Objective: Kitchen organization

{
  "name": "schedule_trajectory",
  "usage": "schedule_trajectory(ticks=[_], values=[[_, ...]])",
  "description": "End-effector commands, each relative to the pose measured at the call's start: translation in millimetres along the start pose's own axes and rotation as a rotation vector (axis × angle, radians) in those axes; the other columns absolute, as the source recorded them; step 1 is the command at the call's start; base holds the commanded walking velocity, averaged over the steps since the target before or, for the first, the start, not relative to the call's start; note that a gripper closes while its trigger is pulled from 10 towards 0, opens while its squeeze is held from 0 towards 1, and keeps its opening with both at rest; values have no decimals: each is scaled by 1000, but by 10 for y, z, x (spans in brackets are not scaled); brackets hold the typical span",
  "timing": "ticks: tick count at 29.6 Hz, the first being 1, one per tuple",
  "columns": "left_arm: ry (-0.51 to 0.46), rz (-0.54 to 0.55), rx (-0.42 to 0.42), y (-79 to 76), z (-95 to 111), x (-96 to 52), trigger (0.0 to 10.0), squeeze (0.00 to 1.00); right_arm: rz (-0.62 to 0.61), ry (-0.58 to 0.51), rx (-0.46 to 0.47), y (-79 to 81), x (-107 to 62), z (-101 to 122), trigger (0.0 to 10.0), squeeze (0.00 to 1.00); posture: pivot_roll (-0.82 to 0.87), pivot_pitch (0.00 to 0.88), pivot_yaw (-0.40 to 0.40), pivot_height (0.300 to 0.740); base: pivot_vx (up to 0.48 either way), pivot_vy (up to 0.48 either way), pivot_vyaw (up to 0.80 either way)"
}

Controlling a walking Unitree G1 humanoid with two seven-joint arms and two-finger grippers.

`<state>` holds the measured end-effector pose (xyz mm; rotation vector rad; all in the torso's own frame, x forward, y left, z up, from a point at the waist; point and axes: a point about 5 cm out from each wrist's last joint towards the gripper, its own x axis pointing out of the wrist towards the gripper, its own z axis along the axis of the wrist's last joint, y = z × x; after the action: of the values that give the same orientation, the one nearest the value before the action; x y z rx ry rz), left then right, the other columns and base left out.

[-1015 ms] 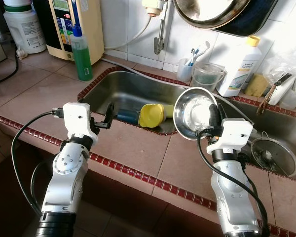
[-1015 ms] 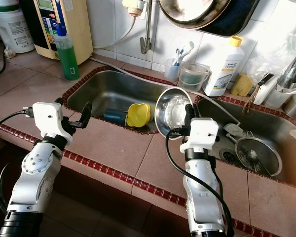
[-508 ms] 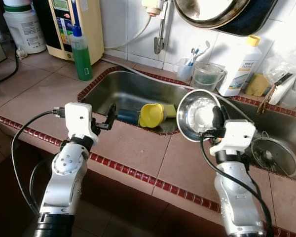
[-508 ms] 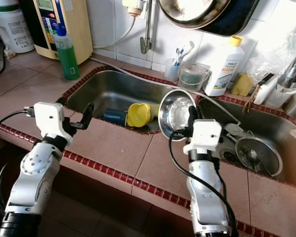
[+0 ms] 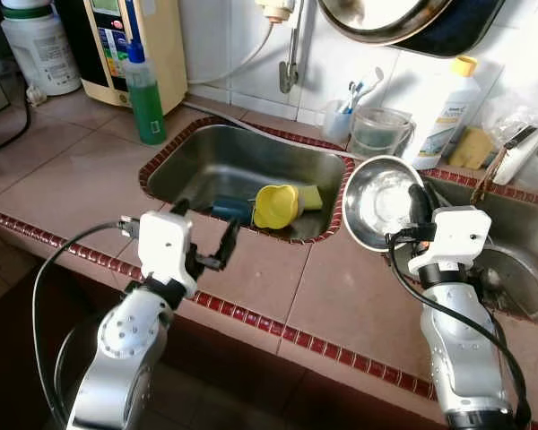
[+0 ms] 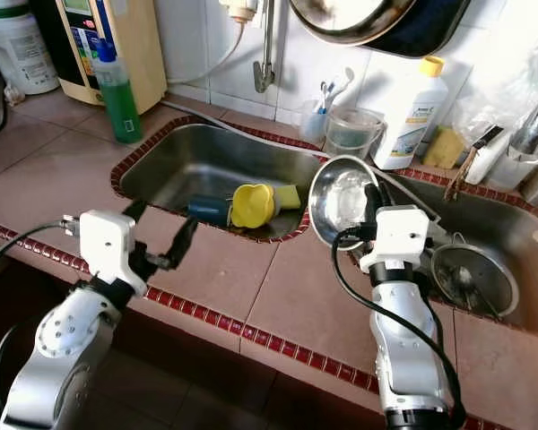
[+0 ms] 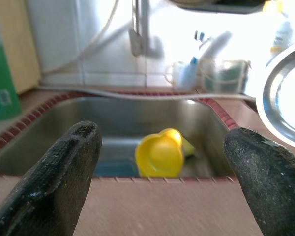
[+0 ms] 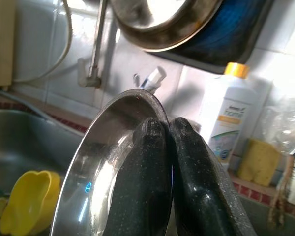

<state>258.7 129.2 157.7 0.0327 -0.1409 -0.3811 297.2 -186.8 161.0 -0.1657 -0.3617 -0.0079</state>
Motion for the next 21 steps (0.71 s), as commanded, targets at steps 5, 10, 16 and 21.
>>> schedule_trajectory(ticks=[5, 10, 16, 21], values=[[5, -53, 11, -107, 117, -92, 10000, 0, 43, 15, 12, -33, 90, -35, 10000, 0, -151, 170, -20, 740, 0, 0, 0], [13, -69, 10, -132, 160, -134, 10000, 0, 86, 26, 0, -35, 149, -76, 10000, 0, -144, 185, -17, 740, 0, 0, 0], [8, -100, 13, -194, 251, -173, 10000, 0, 111, 28, -6, -86, 280, -90, 10000, 0, -132, 213, -15, 740, 0, 0, 0], [8, -129, 8, -269, 313, -216, 10000, 0, 133, 20, -2, -78, 406, -82, 10000, 0, -126, 234, -13, 740, 0, 0, 0]])
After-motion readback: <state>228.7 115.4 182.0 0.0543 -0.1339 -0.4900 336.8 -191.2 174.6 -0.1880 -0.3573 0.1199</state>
